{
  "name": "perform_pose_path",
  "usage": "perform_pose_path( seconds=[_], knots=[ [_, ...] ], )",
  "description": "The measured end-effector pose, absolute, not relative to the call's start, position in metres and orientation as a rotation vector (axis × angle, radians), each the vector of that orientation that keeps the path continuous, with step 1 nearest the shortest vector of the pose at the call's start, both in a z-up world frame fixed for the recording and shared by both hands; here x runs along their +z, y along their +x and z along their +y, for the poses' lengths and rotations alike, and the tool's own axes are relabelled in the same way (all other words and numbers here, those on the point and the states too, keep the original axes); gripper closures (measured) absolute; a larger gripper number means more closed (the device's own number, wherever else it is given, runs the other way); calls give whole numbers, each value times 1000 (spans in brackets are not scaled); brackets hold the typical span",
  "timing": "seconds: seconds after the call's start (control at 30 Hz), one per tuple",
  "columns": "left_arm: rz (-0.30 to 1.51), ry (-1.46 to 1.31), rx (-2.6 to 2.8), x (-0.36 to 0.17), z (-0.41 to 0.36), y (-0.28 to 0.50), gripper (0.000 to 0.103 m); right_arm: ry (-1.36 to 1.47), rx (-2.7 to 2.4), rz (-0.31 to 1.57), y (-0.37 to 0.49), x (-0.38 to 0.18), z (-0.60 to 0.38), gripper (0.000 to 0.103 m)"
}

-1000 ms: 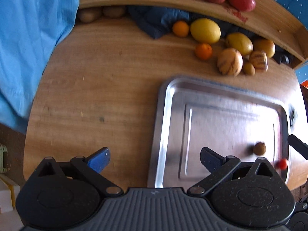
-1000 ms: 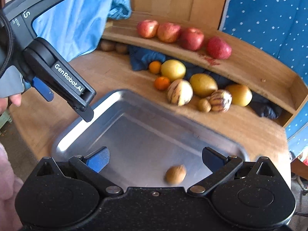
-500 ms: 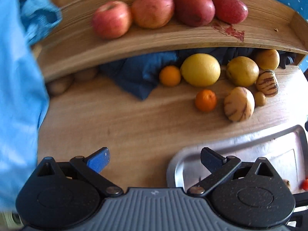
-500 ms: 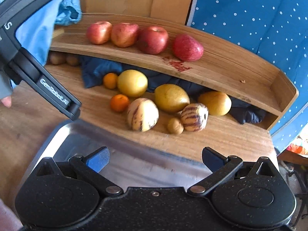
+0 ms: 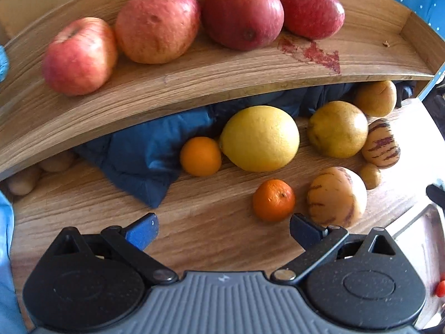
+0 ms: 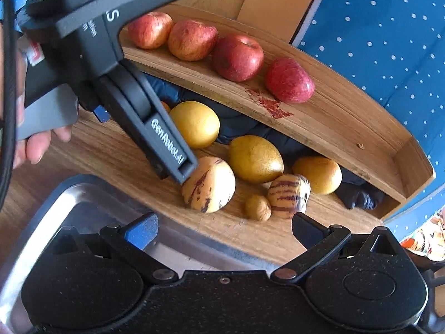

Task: Organize fruits
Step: 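Grasp a tangerine with the left tool while the right tool grasps a striped pepino melon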

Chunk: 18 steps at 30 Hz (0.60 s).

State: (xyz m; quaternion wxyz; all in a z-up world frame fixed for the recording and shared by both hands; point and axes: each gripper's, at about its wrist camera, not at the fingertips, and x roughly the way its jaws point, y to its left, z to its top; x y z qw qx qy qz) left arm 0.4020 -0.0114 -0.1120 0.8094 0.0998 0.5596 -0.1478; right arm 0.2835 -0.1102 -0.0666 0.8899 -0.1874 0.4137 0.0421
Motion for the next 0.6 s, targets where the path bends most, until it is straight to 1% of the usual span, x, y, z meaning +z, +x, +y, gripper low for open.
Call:
perform_pose_path(
  seconds=[0.13, 0.27, 0.3, 0.37, 0.4, 0.5, 0.57, 0.6],
  knots=[
    [1217, 184, -362, -116, -12, 414, 1, -390, 94, 859, 301, -70, -109, 3],
    [1223, 182, -395, -117, -15, 424, 1, -380, 115, 881, 315, -77, -104, 15],
    [1224, 179, -405, -117, -14, 428, 1, -377, 119, 882, 316, -78, -104, 16],
    [1222, 173, -422, -118, -15, 430, 3, -372, 129, 885, 318, -79, -103, 22],
    [1214, 177, -425, -117, -16, 431, 5, -372, 133, 886, 319, -80, -102, 23],
    [1186, 192, -436, -115, -21, 421, 13, -364, 135, 900, 325, -84, -103, 29],
    [1169, 189, -443, -115, -24, 421, 20, -346, 127, 905, 329, -85, -104, 39],
    [1164, 183, -447, -115, -25, 421, 21, -335, 128, 905, 331, -86, -105, 40]
  ],
)
